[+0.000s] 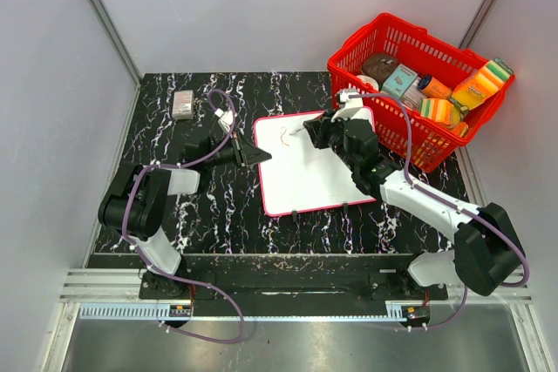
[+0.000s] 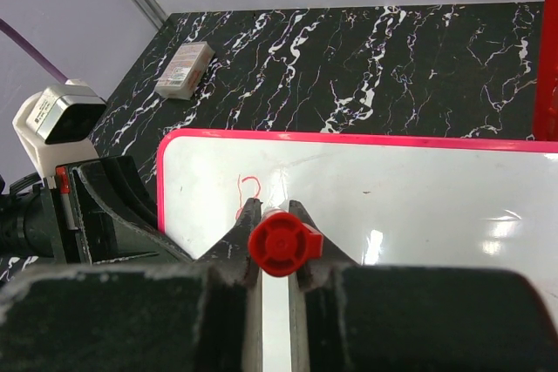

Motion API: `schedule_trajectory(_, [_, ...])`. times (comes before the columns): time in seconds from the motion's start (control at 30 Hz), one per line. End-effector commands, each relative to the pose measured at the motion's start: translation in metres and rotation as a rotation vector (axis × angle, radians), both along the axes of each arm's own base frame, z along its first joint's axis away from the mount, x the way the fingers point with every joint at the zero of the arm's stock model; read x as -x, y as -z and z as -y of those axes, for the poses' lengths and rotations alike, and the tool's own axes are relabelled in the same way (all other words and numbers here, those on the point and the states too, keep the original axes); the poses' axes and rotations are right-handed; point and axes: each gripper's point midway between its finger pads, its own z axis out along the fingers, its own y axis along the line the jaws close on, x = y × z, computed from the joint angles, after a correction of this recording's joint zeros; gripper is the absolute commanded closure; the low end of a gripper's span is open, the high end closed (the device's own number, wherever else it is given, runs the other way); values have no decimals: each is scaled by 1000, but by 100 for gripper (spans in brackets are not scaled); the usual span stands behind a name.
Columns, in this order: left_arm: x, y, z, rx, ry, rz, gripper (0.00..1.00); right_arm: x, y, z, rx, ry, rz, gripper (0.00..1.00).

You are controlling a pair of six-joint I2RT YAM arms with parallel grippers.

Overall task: Write a sentence on the whiteboard
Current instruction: Put down the whiteboard on the whiteboard stand.

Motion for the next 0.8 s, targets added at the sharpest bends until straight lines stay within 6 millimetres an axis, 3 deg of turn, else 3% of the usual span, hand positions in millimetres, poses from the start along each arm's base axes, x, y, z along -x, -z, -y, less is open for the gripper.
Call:
schedule_trajectory(0.0, [2, -12, 6, -16, 37, 127, 100, -2, -1, 4, 7, 21, 15, 100])
schedule_trajectory(0.47, [2, -12, 5, -18, 34, 128, 100, 13, 14, 9, 16, 3, -31, 100])
schedule_trajectory(0.77, [2, -12, 6, -18, 36, 131, 100, 16, 12, 7, 22, -19, -35, 100])
